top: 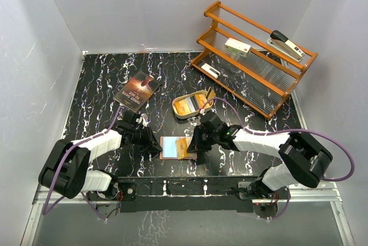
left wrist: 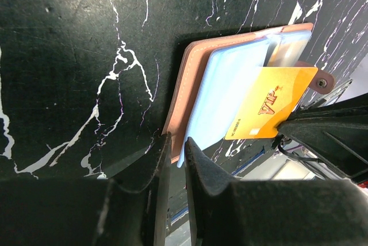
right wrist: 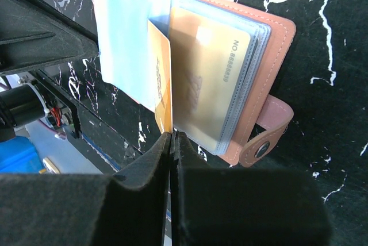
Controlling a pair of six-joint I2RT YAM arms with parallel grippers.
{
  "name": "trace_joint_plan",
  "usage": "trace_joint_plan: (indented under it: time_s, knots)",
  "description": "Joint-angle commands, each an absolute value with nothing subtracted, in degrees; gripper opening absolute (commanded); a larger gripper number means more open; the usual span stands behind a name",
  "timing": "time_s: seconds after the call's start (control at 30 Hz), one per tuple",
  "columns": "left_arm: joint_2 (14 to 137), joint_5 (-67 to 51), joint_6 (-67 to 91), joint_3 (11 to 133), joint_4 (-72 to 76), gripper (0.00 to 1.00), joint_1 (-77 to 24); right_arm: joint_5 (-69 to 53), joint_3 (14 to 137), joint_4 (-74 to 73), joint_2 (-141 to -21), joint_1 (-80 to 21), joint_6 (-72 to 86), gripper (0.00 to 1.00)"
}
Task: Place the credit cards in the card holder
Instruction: Insert the credit card into the card holder.
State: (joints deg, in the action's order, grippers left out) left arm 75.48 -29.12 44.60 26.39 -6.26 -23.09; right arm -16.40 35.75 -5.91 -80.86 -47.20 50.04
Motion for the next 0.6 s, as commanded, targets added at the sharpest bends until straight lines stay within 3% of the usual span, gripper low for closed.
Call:
trace_joint_plan:
  time_s: [0.0,0.57]
  knots:
    - [75.4,-30.4,44.9,25.7,-6.5,0.14,-23.3,-15.3,35.3,-3.4,-81.3,-47.1,50.4,0.00]
    - [75.2,-30.6,46.1,24.7,-5.3,0.14,-23.9,-14.5,34.9,-2.6,-82.0,-46.4,50.7,0.00]
